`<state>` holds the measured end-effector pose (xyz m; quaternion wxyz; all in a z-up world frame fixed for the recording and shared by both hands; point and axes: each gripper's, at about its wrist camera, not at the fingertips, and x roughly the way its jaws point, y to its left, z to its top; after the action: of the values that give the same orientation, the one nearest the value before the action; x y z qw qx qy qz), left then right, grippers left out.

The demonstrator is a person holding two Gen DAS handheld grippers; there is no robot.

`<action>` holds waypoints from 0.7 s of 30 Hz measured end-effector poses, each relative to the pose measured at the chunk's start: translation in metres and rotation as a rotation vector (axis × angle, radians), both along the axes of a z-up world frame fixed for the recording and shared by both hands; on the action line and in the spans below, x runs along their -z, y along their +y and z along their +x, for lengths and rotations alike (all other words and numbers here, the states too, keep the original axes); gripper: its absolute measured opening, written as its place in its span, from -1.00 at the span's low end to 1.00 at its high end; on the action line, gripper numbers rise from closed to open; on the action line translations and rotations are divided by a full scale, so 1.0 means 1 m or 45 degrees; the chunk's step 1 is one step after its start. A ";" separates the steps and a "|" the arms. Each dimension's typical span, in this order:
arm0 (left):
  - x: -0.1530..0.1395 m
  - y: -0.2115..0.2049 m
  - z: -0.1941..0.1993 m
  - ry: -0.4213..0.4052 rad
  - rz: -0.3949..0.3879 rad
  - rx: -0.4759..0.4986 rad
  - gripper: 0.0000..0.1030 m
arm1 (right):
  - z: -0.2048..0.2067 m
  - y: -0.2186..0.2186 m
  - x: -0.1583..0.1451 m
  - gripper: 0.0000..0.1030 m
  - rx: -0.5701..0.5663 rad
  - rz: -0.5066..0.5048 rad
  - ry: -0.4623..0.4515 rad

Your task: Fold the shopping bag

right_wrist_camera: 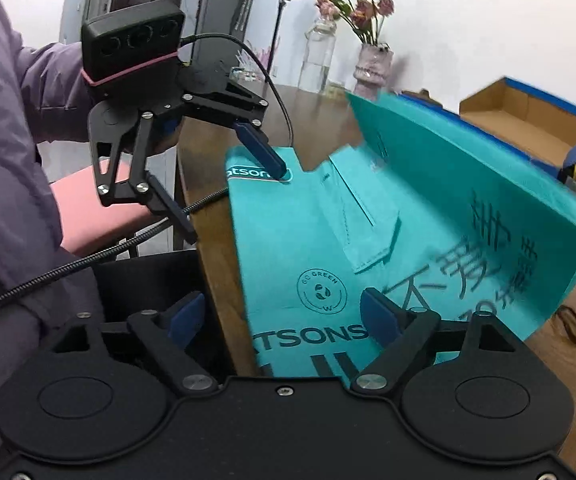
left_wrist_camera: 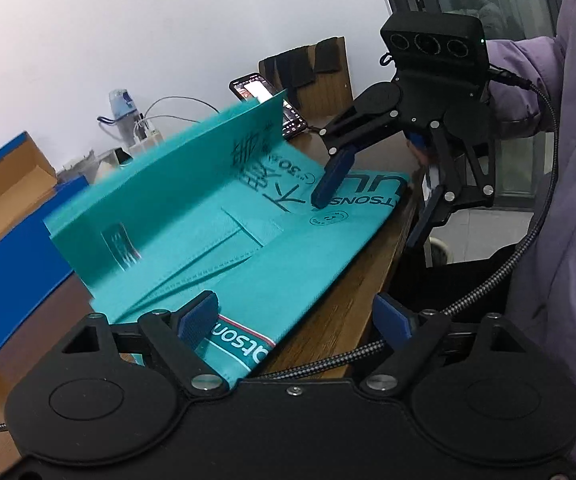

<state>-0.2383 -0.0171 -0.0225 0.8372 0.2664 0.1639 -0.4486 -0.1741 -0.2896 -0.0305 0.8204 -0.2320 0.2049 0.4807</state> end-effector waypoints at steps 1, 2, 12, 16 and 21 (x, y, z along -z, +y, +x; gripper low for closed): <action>0.001 0.000 0.000 0.007 0.000 0.000 0.63 | 0.000 0.003 0.001 0.79 0.016 -0.015 -0.002; 0.002 0.001 -0.002 0.009 0.002 0.006 0.63 | -0.005 0.008 0.003 0.84 0.027 -0.055 -0.033; -0.008 0.009 -0.012 -0.038 -0.033 0.047 0.63 | -0.050 0.017 0.019 0.49 0.027 -0.190 -0.324; -0.009 0.009 -0.013 -0.057 -0.020 0.042 0.63 | -0.074 0.015 0.029 0.47 0.013 -0.204 -0.437; -0.005 0.000 -0.019 -0.097 0.057 0.075 0.63 | -0.091 0.003 0.029 0.17 0.019 -0.152 -0.473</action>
<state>-0.2576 -0.0176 -0.0173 0.8231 0.3065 0.1340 -0.4589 -0.2649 -0.2869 -0.0593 0.8325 -0.3633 0.0798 0.4106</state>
